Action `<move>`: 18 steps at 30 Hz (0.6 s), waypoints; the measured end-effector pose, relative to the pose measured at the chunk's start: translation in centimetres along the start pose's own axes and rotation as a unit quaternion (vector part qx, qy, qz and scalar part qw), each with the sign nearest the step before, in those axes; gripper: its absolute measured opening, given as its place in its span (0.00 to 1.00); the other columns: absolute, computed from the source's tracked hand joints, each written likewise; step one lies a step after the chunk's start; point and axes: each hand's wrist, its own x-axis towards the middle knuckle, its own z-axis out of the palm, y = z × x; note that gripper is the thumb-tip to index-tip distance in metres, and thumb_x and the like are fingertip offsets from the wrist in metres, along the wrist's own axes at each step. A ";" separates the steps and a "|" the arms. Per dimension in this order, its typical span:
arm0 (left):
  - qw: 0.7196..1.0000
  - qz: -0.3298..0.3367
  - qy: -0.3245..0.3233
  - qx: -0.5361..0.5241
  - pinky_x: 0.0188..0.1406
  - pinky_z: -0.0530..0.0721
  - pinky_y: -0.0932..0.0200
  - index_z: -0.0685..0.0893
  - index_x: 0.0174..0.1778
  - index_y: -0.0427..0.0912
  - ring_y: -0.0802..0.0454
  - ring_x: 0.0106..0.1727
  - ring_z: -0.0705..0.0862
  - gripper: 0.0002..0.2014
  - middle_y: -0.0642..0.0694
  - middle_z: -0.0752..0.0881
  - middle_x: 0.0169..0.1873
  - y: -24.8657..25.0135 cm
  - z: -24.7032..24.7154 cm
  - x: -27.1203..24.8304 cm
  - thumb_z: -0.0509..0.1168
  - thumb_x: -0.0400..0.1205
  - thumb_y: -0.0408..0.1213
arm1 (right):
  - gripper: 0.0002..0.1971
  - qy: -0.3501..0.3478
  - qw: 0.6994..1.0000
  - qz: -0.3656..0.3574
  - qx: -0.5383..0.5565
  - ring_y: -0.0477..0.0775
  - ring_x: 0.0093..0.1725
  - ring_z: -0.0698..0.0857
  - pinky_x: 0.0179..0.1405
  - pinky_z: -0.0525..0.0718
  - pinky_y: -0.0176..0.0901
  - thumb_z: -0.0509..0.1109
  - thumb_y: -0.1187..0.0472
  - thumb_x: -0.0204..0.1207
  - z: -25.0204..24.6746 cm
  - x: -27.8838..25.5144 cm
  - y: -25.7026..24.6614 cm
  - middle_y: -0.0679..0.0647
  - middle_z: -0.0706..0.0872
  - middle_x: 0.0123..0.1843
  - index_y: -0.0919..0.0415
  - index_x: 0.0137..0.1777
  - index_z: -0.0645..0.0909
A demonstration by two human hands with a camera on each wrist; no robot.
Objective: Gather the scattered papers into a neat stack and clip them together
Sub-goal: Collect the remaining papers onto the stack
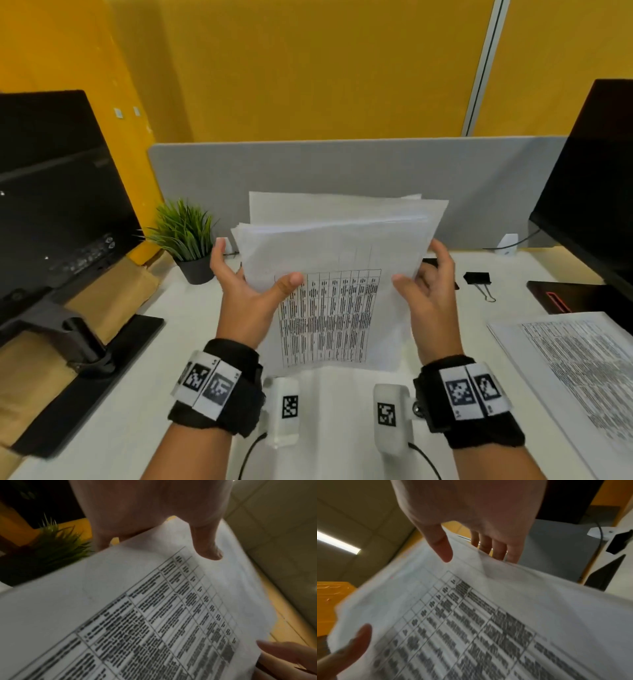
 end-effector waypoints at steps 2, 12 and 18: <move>1.000 0.004 -0.005 0.010 0.55 0.84 0.64 0.73 0.67 0.46 0.62 0.54 0.86 0.40 0.56 0.86 0.53 -0.5 0.1 0.0 0.82 0.60 0.45 | 0.29 -0.012 1.000 0.010 -0.014 0.47 0.65 0.82 0.68 0.79 0.49 0.70 0.67 0.72 0.5 -0.1 0.2 0.52 0.82 0.65 0.55 0.73 0.67; 1.000 -0.005 0.009 -0.009 0.59 0.82 0.60 0.64 0.74 0.44 0.68 0.53 0.85 0.43 0.55 0.83 0.55 -0.4 0.5 0.5 0.79 0.66 0.39 | 0.26 0.025 1.000 -0.018 0.001 0.49 0.64 0.82 0.56 0.84 0.35 0.68 0.72 0.75 1.3 0.5 0.1 0.49 0.81 0.63 0.53 0.68 0.66; 0.998 0.041 0.049 0.005 0.50 0.81 0.71 0.72 0.58 0.57 0.72 0.52 0.82 0.23 0.58 0.82 0.54 0.8 1.6 0.5 0.73 0.72 0.39 | 0.20 0.098 0.988 -0.074 -0.091 0.45 0.58 0.79 0.46 0.77 0.16 0.68 0.71 0.75 3.1 0.8 -1.0 0.54 0.74 0.63 0.63 0.66 0.72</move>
